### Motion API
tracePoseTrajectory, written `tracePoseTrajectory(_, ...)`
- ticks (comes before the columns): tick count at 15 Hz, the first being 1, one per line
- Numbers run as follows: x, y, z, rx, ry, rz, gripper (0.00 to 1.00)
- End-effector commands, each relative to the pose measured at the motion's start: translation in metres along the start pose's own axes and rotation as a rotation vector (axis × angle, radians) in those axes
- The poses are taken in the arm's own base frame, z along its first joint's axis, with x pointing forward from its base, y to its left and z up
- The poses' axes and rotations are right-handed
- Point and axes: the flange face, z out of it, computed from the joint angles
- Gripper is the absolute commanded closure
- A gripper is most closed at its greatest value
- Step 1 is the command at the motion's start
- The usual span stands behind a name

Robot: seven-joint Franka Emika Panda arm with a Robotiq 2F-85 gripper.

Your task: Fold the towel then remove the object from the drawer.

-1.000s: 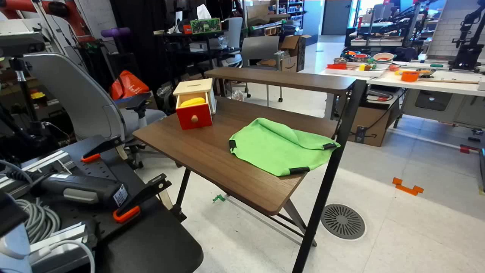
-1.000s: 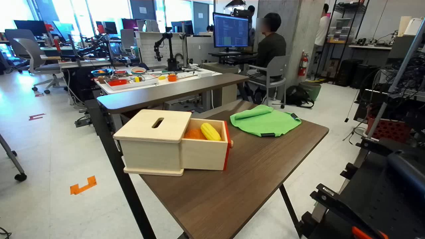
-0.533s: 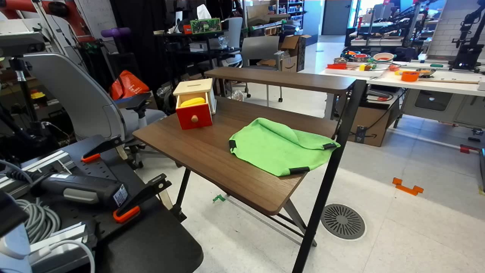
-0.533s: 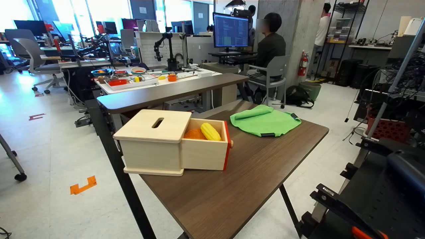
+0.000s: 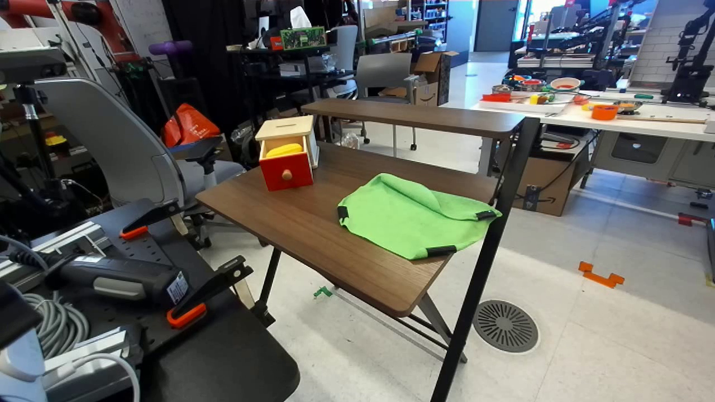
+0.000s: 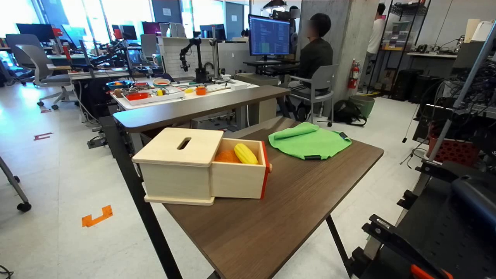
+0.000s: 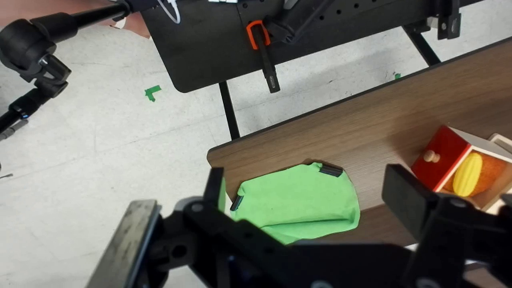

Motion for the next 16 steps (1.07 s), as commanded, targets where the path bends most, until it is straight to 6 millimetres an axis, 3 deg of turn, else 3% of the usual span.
tracePoseTrajectory(1,0.033,-0.017,0.014,-0.024,0.043,0.076,0.0)
tracePoseTrajectory(5,0.082,-0.057,0.051,-0.049,0.084,0.153,0.0)
tracePoseTrajectory(9,0.124,-0.075,0.102,-0.071,0.036,0.261,0.0)
tracePoseTrajectory(13,0.167,-0.068,0.161,-0.072,-0.062,0.35,0.0)
tracePoseTrajectory(16,0.203,-0.048,0.211,-0.088,-0.094,0.389,0.0)
